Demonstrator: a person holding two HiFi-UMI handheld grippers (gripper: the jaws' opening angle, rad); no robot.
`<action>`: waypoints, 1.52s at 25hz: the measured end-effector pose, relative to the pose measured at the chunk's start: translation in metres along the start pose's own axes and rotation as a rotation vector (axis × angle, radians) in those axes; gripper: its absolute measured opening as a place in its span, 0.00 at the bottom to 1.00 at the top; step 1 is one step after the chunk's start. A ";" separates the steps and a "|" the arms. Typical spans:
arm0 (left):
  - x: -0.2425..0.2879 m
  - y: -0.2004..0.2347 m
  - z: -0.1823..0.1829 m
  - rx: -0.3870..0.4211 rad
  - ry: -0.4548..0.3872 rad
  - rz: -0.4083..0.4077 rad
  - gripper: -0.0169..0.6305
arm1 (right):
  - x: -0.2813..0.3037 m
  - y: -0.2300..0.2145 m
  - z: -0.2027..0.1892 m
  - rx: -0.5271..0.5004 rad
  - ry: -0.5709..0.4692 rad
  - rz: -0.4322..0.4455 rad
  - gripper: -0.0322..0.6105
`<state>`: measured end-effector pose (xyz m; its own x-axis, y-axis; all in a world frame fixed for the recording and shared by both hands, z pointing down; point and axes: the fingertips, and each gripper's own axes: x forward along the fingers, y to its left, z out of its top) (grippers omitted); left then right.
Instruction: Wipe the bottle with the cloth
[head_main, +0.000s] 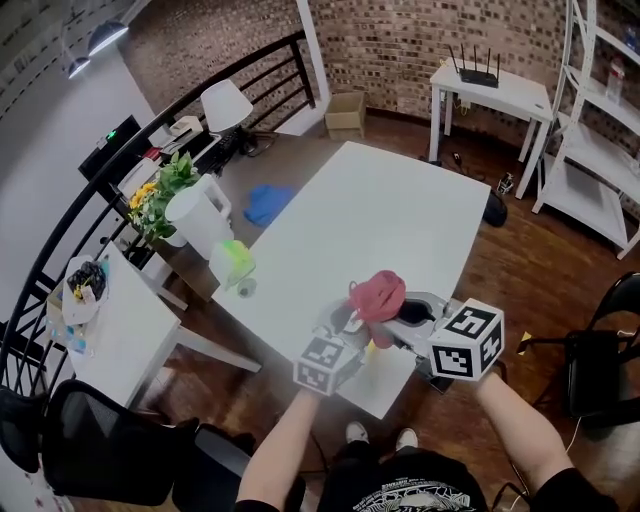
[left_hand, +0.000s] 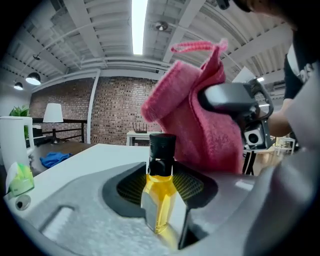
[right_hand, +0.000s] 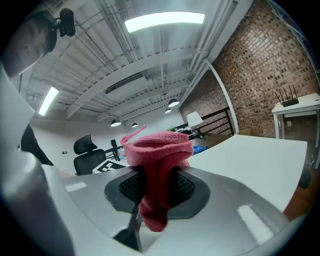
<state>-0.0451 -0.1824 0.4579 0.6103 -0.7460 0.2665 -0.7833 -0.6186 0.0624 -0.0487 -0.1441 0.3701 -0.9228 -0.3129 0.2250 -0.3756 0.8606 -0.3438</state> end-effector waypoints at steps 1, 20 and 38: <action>0.000 0.000 0.000 0.001 -0.002 -0.005 0.29 | 0.005 0.005 0.003 -0.008 0.001 0.006 0.20; 0.000 -0.004 0.002 -0.004 -0.031 -0.087 0.29 | 0.098 -0.028 0.043 -0.141 0.254 -0.123 0.20; 0.001 -0.005 0.002 -0.010 -0.010 -0.085 0.29 | 0.042 -0.039 0.044 0.040 0.137 -0.117 0.20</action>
<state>-0.0400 -0.1807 0.4561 0.6758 -0.6935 0.2500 -0.7297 -0.6773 0.0937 -0.0763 -0.2087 0.3524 -0.8531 -0.3505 0.3864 -0.4858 0.8037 -0.3435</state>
